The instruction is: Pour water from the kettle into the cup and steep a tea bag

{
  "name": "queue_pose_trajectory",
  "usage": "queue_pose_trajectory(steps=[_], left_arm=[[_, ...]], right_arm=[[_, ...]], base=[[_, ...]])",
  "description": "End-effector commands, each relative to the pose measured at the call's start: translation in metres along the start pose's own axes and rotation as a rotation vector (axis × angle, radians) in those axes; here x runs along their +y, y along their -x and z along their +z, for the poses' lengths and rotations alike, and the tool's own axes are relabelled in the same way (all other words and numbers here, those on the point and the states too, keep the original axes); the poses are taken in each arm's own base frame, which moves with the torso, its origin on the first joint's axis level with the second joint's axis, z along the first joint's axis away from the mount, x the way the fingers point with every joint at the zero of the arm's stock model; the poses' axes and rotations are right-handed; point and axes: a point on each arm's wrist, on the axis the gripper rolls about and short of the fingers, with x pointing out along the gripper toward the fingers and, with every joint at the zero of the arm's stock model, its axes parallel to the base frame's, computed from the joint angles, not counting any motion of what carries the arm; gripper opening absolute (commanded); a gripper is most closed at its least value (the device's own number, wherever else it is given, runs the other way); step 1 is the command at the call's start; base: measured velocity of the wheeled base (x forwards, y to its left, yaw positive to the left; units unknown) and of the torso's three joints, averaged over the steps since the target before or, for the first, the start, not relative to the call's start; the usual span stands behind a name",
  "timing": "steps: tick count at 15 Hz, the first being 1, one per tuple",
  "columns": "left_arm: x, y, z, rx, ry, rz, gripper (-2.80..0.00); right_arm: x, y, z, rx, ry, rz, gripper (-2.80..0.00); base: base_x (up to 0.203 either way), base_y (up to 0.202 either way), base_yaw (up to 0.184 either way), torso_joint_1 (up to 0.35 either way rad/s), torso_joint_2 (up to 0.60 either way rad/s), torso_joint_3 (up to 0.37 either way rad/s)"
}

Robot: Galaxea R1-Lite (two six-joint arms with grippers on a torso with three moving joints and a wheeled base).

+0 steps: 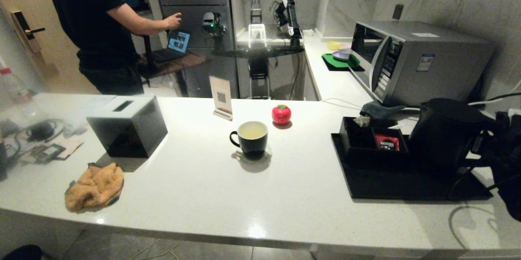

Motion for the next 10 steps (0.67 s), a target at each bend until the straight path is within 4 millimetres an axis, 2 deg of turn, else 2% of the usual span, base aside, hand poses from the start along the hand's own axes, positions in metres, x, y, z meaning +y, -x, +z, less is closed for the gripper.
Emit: queue_pose_trajectory(steps=[1,5,10], left_arm=[[0.0,0.0,0.0,0.001,0.0,0.0,-2.8],[0.0,0.0,0.0,0.0,0.0,0.0,-2.8],[0.0,0.0,0.0,0.0,0.0,-0.001,-2.8]], right_arm=[[0.0,0.0,0.001,-0.018,-0.004,-0.005,0.0],[-0.001,0.001,0.0,-0.013,-0.002,-0.005,0.0],[-0.004,0.006,0.011,-0.036,-0.012,-0.005,0.0]], base=[[0.0,0.0,0.0,0.0,0.0,0.0],[0.0,0.0,0.0,0.0,0.0,0.0],[0.0,0.0,0.0,0.0,0.0,0.0]])
